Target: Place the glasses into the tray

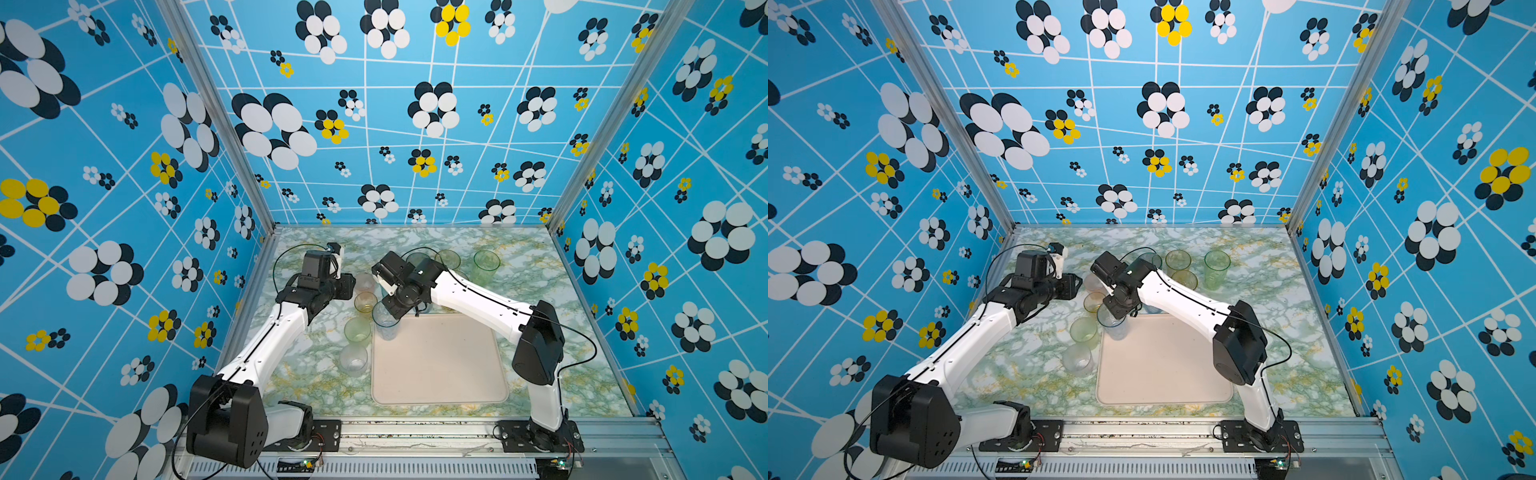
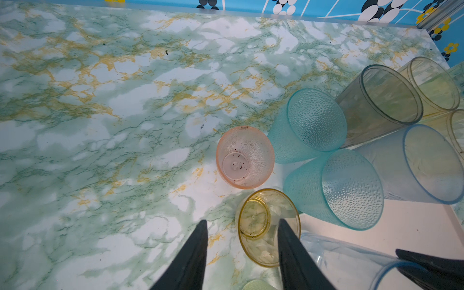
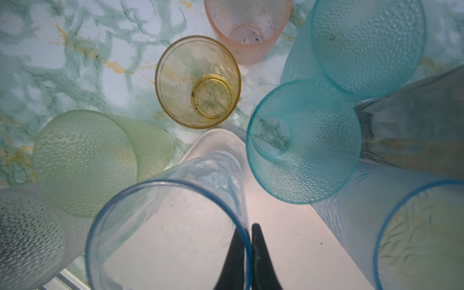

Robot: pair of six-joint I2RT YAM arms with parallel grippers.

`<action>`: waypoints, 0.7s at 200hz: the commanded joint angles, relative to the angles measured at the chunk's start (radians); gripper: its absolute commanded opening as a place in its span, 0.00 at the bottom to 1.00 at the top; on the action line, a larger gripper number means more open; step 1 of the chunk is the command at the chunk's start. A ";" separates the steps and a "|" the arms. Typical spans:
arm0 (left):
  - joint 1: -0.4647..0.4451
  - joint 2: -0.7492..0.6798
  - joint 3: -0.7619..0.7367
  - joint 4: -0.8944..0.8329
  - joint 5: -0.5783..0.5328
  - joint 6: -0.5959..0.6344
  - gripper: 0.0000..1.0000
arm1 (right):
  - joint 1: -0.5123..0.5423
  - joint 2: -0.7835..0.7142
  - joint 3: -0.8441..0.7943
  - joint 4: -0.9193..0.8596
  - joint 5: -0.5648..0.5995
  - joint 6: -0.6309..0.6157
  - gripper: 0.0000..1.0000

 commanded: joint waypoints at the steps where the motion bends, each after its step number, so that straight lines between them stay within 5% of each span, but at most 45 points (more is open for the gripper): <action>1: 0.006 0.008 0.018 -0.014 0.014 0.017 0.47 | 0.002 0.008 0.018 -0.011 -0.009 0.003 0.02; 140: 0.006 0.010 0.020 -0.019 0.013 0.018 0.47 | -0.009 -0.024 -0.018 0.007 -0.019 0.014 0.21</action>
